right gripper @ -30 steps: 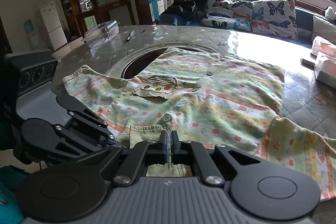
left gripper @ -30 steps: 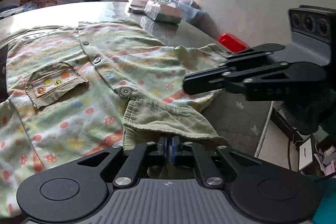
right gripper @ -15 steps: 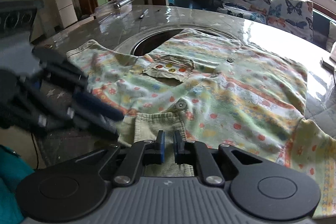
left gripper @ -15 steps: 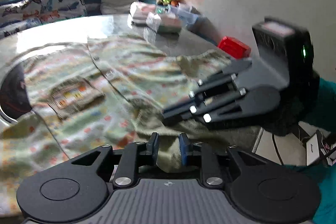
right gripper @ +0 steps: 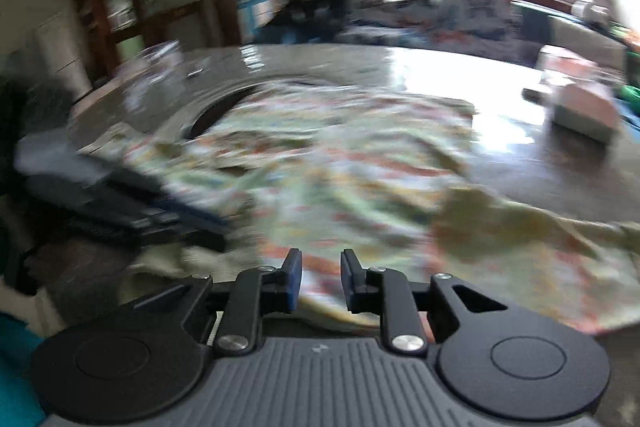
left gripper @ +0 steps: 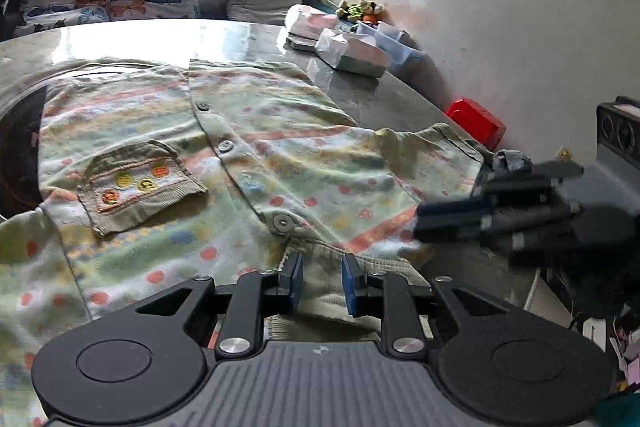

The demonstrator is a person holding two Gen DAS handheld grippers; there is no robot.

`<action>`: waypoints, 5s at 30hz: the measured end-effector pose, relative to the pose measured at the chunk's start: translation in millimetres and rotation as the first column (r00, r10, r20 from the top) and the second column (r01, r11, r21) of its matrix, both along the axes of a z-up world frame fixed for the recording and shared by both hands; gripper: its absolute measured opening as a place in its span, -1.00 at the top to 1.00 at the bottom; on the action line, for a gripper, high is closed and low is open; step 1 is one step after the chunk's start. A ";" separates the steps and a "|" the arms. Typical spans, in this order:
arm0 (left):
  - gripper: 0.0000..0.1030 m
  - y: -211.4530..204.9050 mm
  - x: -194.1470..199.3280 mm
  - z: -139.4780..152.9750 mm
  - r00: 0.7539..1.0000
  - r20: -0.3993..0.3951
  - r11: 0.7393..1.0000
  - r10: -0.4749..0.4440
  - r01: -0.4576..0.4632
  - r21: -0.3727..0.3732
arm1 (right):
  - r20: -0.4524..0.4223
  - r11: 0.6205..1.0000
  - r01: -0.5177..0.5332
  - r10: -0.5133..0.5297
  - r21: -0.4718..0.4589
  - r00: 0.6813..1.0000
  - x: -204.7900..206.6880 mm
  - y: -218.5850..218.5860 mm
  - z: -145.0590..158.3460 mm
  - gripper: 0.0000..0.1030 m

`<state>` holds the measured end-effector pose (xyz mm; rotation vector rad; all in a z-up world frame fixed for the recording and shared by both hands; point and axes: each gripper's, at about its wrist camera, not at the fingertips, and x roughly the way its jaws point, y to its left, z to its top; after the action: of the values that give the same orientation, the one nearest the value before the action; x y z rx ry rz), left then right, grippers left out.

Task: Fold clothes

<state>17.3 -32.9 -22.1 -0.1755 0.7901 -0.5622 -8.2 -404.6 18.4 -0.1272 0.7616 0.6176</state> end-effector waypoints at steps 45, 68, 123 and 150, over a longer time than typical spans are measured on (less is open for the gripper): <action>0.24 -4.0 -0.5 1.7 1.000 -0.023 1.000 -0.007 0.007 -0.002 | 0.111 0.800 0.596 -0.587 -0.073 0.802 80.0 -179.5 -27.5 0.18; 0.01 -12.8 -1.3 3.9 1.000 -0.016 1.000 -0.018 0.018 0.018 | 0.121 0.784 0.614 -0.603 -0.097 0.789 84.5 -179.4 -38.7 -0.12; -0.52 114.8 -57.7 17.8 0.907 0.049 0.908 0.418 -0.417 -0.038 | 0.212 0.951 -0.309 0.303 -0.002 0.929 10.6 122.0 73.3 0.84; 0.32 1.0 5.1 8.9 0.990 0.046 0.986 0.135 -0.139 0.088 | 0.097 0.997 0.001 0.007 -0.078 0.995 10.6 -5.0 15.7 -0.15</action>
<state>22.4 -31.9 -13.2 -0.1331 0.7571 -0.3975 2.4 -409.6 34.1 -0.2289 0.6920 0.5807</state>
